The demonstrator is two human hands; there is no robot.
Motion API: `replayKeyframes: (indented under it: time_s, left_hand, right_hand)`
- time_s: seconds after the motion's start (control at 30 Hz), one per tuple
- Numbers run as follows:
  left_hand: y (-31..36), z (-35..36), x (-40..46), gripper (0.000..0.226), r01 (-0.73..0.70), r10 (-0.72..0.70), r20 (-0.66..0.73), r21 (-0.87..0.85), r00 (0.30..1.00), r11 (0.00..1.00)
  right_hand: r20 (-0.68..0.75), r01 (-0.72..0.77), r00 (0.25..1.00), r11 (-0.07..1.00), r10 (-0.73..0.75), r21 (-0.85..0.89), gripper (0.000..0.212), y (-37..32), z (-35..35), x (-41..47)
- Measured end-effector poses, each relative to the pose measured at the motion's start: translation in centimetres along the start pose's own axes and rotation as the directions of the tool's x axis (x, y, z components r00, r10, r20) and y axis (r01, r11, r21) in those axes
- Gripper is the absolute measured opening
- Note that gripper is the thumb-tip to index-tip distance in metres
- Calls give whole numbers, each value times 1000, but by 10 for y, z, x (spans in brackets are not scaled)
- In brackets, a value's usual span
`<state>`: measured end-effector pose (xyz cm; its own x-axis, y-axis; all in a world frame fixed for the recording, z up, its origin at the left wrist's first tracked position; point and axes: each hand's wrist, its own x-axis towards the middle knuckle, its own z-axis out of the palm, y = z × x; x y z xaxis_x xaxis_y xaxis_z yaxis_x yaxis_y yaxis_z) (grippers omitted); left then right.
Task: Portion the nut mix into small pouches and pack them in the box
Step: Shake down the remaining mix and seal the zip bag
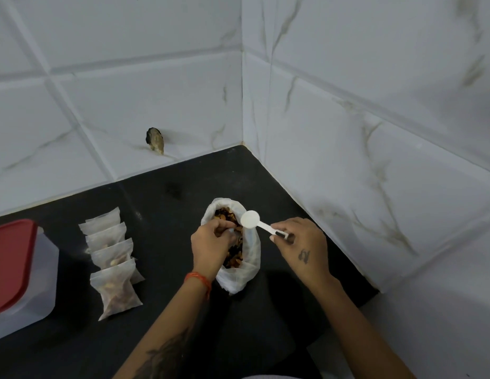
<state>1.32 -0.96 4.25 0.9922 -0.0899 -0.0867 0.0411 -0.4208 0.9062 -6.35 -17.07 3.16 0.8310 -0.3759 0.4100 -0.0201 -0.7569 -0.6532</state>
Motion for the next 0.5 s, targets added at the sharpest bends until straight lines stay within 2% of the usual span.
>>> replayKeyframes:
  time_s: [0.1, 0.2, 0.37, 0.5]
  left_hand:
    - [-5, 6, 1, 10, -62, 58, 29, 132, 998, 989]
    - [-7, 12, 1, 16, -132, 118, 69, 266, 991, 955]
    - [-10, 15, 1, 27, -264, 196, 212, 363, 957, 894]
    - [-12, 16, -2, 28, -285, 222, 220, 323, 950, 902]
  right_hand:
    - [25, -274, 962, 954, 274, 121, 19, 14, -2, 0]
    - [12, -426, 903, 893, 429, 142, 17, 31, -4, -3]
    - [-44, -497, 863, 862, 503, 104, 16, 47, -7, -13]
    - [-58, -496, 866, 868, 497, 29, 18, 59, -3, -20]
